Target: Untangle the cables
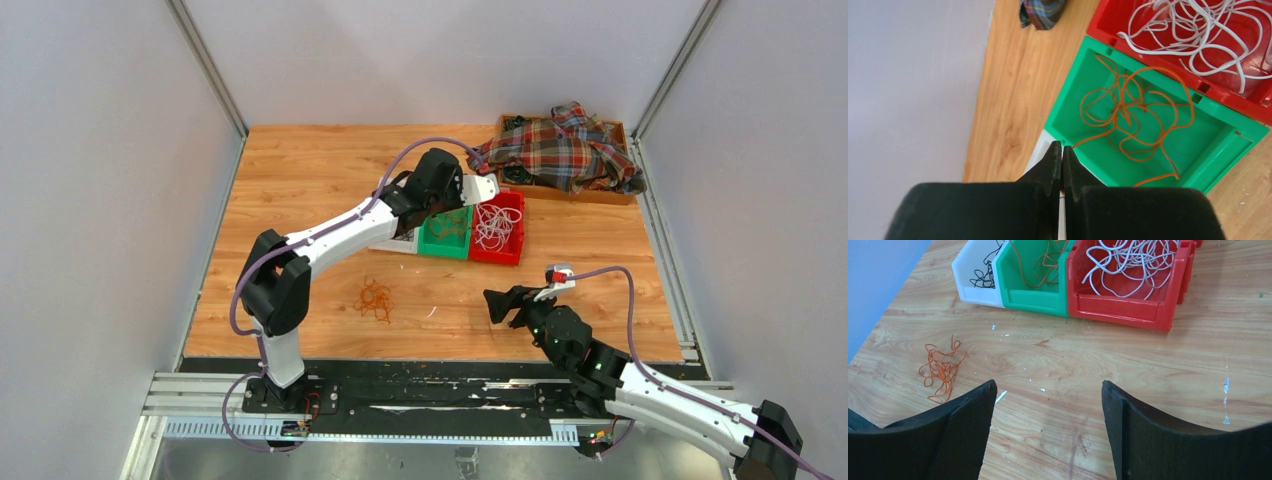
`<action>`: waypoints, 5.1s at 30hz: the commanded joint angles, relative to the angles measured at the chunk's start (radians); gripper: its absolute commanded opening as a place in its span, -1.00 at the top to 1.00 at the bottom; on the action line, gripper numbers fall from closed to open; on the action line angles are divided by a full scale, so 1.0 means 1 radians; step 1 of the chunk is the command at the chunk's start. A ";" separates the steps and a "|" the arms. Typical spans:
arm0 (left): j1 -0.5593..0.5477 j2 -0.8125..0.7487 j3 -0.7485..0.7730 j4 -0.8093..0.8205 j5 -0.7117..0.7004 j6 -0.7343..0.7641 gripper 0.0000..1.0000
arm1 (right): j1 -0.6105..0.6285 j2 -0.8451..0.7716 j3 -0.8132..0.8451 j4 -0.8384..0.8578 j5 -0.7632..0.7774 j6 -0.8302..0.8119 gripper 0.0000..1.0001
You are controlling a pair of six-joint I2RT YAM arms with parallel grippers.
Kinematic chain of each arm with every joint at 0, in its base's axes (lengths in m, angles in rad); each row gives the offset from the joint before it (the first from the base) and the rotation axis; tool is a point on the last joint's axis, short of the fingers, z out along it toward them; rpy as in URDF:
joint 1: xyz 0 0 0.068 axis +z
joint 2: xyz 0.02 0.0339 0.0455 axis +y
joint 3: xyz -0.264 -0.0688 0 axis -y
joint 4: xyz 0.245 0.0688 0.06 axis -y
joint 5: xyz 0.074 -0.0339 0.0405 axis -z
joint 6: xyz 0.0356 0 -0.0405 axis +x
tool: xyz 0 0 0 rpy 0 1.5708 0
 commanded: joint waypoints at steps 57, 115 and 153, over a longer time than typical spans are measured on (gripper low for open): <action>0.327 -0.112 0.228 -0.706 0.528 -0.111 -0.96 | -0.020 0.314 0.254 0.006 -0.135 -0.161 -0.61; 0.330 -0.645 -0.275 -0.720 0.738 -0.245 0.99 | 0.056 0.813 0.627 0.319 -0.408 -0.171 -0.56; 0.277 -0.668 0.047 -0.755 0.914 -0.422 0.99 | 0.058 0.930 0.607 0.586 -0.675 -0.017 -0.54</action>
